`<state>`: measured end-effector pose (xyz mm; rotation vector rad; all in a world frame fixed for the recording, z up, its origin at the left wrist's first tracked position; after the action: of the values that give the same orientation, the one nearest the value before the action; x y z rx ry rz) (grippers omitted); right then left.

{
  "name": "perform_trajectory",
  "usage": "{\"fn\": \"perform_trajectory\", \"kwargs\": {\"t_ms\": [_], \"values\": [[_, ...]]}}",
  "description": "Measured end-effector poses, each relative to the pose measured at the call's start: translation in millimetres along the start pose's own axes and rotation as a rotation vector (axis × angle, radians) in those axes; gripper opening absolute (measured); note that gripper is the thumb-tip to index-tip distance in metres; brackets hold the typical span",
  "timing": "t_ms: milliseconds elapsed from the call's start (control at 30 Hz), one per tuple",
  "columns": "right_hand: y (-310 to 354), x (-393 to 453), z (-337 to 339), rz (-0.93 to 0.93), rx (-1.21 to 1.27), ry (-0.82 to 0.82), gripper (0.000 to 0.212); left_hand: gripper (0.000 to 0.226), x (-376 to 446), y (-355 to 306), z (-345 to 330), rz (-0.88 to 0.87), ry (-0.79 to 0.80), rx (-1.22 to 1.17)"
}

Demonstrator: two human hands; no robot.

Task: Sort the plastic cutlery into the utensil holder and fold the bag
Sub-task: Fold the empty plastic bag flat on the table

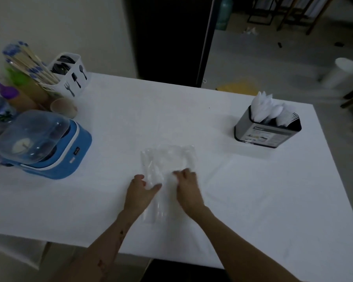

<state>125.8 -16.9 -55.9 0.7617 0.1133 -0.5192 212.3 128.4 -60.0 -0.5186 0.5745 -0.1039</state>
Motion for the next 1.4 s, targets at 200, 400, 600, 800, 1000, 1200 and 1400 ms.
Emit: {"fn": "perform_trajectory", "kwargs": {"t_ms": [200,400,600,800,1000,1200,1400], "values": [[-60.9,-0.2,45.6,-0.513,0.311,-0.142,0.080,0.062,-9.1,-34.2,-28.0,-0.139,0.159,0.176],[-122.9,-41.1,119.4,-0.513,0.368,-0.295,0.054,0.061,-49.0,-132.3,-80.3,-0.490,0.208,0.247],[-222.7,-136.3,254.4,-0.498,0.299,-0.805,0.040,0.067,-126.1,-284.8,-176.4,-0.780,0.433,0.169],[-342.6,-223.3,378.9,-0.511,0.370,-1.179,0.028,0.062,-215.1,-435.7,-301.4,-0.993,0.631,0.079],[-507.7,-257.2,421.3,-0.600,0.553,-1.294,0.029,0.066,-255.4,-529.3,-462.7,-0.909,0.792,0.096],[-677.2,-234.5,335.5,-0.873,0.877,-1.064,0.006,0.053,-192.3,-498.4,-636.8,-0.487,0.896,0.134],[-781.3,-197.1,204.9,-1.052,0.984,-1.033,0.011,0.066,-116.7,-425.3,-776.5,-0.099,0.846,0.225]]}}
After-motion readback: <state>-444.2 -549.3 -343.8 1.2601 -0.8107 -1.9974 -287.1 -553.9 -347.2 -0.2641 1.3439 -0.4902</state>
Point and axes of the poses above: each hand's wrist, its own x-axis towards the middle knuckle, its own z-axis out of the back of the hand, y = z × x, the point moved 5 cm from there along x, towards the middle knuckle, and after that the axes turned 13 degrees about x, right-handed, at the moved point
